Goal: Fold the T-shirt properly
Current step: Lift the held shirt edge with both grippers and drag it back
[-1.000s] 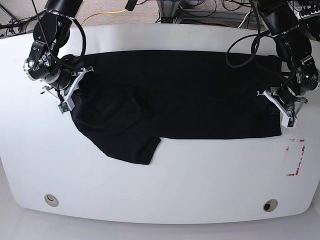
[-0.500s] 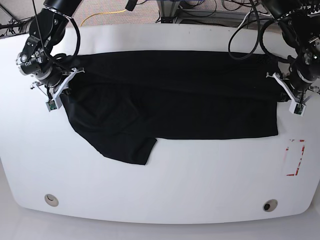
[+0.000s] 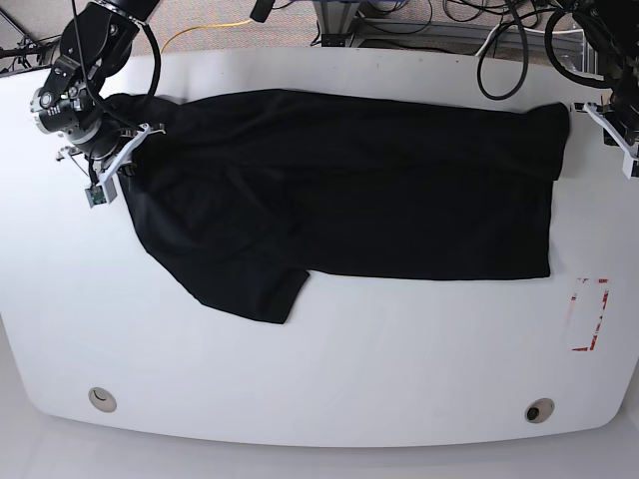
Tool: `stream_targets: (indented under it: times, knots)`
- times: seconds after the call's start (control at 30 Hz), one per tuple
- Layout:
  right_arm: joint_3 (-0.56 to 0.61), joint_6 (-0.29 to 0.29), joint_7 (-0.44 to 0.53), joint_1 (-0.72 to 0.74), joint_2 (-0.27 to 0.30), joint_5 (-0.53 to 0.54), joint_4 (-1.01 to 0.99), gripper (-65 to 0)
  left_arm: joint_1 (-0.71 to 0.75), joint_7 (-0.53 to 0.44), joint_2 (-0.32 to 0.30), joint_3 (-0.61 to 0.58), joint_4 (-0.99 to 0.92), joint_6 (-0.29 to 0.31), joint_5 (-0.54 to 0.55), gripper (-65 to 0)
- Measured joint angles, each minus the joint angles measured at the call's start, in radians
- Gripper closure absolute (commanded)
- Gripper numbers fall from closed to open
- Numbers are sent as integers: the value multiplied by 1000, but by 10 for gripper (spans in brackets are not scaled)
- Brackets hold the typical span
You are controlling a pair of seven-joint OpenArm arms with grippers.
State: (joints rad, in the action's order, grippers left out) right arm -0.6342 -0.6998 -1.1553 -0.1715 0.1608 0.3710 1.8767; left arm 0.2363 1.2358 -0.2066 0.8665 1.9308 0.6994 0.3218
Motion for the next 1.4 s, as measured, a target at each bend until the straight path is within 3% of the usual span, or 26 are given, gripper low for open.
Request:
stream_targets:
  times: [0.3,0.53,0.67,0.77,0.87,0.97,1.07,1.23,1.4]
  knots:
    - [-18,2,2,-33,2,2,-3,0,10,-18,-24,-69,-5,-2,13,0]
    - [-17,2,-3,-58,3,-3,-6,-29,-74,-18,-30,-154,-17,-2,3,0]
    - [-19,2,2,-57,3,2,-5,-109,-81,-23,-27,-231,-22,-2,11,-125]
    - [-22,2,0,-56,4,-1,-6,-222,-101,-4,-23,-312,-28,-2,-6,-232]
    - [-21,2,1,-50,0,0,-5,-308,-117,-26,0,-369,-29,-2,19,-258]
    - [-24,2,2,-45,0,8,-3,-342,-114,-29,31,-372,-32,-2,16,-258]
    - [-70,2,-5,-47,1,120,-4,-361,-105,-16,37,-372,-53,-2,8,-258]
    - [-76,6,-52,-97,7,393,0,-369,-97,-23,33,-368,-70,-2,8,-258]
    - [-78,6,-107,-150,23,559,0,-365,-63,-122,33,-372,-105,-2,9,-258]
